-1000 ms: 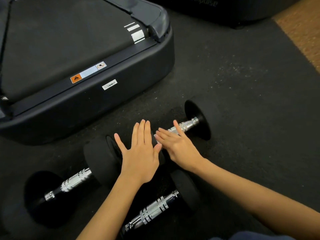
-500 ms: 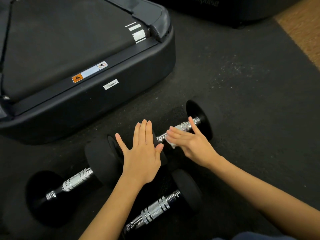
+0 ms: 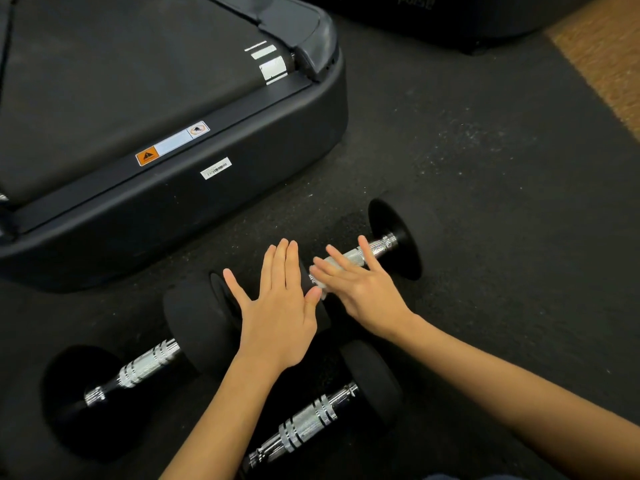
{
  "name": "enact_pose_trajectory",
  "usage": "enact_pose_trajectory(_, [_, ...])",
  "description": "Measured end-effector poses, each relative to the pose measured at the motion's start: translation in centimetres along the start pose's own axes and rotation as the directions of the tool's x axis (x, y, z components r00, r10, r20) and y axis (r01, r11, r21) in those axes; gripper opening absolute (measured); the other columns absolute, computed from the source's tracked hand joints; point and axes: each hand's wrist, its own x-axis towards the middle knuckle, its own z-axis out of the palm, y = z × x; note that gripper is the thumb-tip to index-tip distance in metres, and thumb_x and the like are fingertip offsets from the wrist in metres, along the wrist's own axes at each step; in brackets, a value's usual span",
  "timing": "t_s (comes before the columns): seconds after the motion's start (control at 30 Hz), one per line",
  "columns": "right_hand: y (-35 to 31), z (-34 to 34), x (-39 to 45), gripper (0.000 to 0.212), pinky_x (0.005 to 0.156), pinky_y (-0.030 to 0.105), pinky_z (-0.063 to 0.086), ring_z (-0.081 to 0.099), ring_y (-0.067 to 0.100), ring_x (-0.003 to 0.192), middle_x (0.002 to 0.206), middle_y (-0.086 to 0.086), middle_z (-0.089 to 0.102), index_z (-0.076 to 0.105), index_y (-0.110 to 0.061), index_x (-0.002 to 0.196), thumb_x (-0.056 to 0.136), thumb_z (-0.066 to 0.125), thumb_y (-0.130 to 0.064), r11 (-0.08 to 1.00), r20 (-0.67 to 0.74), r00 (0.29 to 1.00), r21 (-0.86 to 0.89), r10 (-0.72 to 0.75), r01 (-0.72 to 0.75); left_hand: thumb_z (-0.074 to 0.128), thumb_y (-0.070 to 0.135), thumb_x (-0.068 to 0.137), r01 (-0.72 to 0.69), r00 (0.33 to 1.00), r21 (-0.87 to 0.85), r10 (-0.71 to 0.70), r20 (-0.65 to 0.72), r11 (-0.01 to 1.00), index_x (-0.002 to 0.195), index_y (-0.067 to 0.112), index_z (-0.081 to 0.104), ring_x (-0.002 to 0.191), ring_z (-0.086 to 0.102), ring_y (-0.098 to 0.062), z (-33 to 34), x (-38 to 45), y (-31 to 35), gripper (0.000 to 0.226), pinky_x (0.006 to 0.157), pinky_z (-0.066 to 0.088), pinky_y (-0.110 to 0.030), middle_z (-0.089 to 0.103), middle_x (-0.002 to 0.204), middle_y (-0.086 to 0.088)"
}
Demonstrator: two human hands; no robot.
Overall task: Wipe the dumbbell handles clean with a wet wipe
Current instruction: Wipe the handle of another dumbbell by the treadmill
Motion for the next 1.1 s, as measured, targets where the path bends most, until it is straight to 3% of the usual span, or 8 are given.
enact_pose_trajectory(0.17, [0.5,-1.4,1.8,0.04,0.118,0.056,0.003,0.053,0.023,0.13,0.12,-0.009,0.069,0.065,-0.027,0.124,0.086,0.062,-0.017,1.0,0.064,0.998,-0.018,0.003,-0.002,-0.009,0.059,0.084,0.009,1.0,0.008,-0.009,0.016,1.0,0.153,0.021,-0.015,0.147,-0.018,-0.01,-0.2,-0.1,0.1,0.079,0.107,-0.017,-0.064,-0.018,0.161,0.007])
enact_pose_trajectory(0.3, [1.0,-2.8,6.1,0.025,0.12,0.046,0.002,0.061,0.01,0.106,0.091,-0.011,0.072,0.072,-0.03,0.106,0.095,0.05,-0.035,0.995,0.35,0.932,-0.031,0.095,-0.09,-0.011,0.058,0.083,0.008,0.999,0.013,-0.008,0.034,1.0,0.152,0.022,-0.018,0.147,-0.019,-0.01,-0.2,0.1,0.1,0.078,0.107,-0.014,-0.067,-0.019,0.161,0.006])
enact_pose_trajectory(0.43, [0.4,-2.1,8.8,0.03,0.113,0.043,0.03,0.065,0.02,0.095,0.094,0.003,0.072,0.07,-0.013,0.104,0.096,0.048,-0.031,0.98,0.51,0.844,0.008,0.166,-0.198,-0.009,0.058,0.085,0.008,1.0,-0.002,-0.008,0.03,1.0,0.152,0.022,-0.017,0.147,-0.017,-0.01,-0.2,0.0,0.0,0.076,0.107,-0.014,-0.067,-0.017,0.162,0.006])
enact_pose_trajectory(0.53, [-0.1,-1.1,7.1,0.027,0.111,0.038,0.031,0.066,0.02,0.091,0.088,0.002,0.072,0.069,-0.013,0.098,0.096,0.047,-0.029,0.991,0.384,0.914,-0.056,0.13,-0.118,-0.008,0.058,0.086,0.006,0.999,0.005,-0.007,0.04,1.0,0.151,0.022,-0.019,0.147,-0.018,-0.01,-0.2,0.0,0.0,0.075,0.108,-0.014,-0.067,-0.018,0.161,0.007])
enact_pose_trajectory(0.67, [0.0,-0.5,2.3,0.025,0.116,0.034,0.022,0.064,0.011,0.103,0.102,-0.005,0.073,0.07,-0.019,0.106,0.091,0.051,-0.017,0.985,0.043,0.997,0.158,0.07,-0.076,0.004,0.055,0.093,0.023,0.997,-0.056,-0.018,0.072,0.998,0.152,0.023,-0.018,0.146,-0.02,-0.007,-0.6,0.3,0.0,0.07,0.11,-0.014,-0.067,-0.02,0.161,0.009])
enact_pose_trajectory(0.9, [-0.9,-1.2,0.0,0.034,0.12,0.043,0.02,0.058,0.014,0.123,0.121,0.001,0.07,0.07,-0.014,0.117,0.088,0.058,-0.003,0.971,-0.034,0.987,0.192,0.155,-0.146,-0.004,0.066,0.09,-0.037,0.995,0.043,0.032,0.099,0.998,0.151,0.024,-0.019,0.147,-0.016,-0.006,-1.6,-0.1,-0.7,0.075,0.109,-0.013,-0.065,-0.017,0.161,0.009])
enact_pose_trajectory(1.0, [-1.2,-2.8,-1.1,0.027,0.118,0.035,0.027,0.068,0.006,0.101,0.094,-0.006,0.075,0.074,-0.018,0.108,0.092,0.054,-0.011,0.908,-0.059,0.953,0.325,0.297,-0.263,0.0,0.068,0.09,-0.1,0.981,0.12,0.078,0.177,0.988,0.152,0.022,-0.017,0.148,-0.012,-0.008,-3.2,0.2,-0.9,0.079,0.113,-0.01,-0.062,-0.014,0.162,0.007])
enact_pose_trajectory(1.1, [-1.6,-5.2,-1.7,0.016,0.084,0.021,0.046,0.057,0.002,0.067,0.065,-0.014,0.06,0.076,-0.024,0.102,0.092,0.065,-0.022,0.703,0.007,0.844,0.55,0.536,-0.451,0.024,0.06,0.097,-0.117,0.955,0.102,0.084,0.283,0.988,0.155,0.018,-0.005,0.15,-0.001,-0.012,-4.9,1.2,-0.5,0.077,0.118,-0.005,-0.055,-0.003,0.163,0.003])
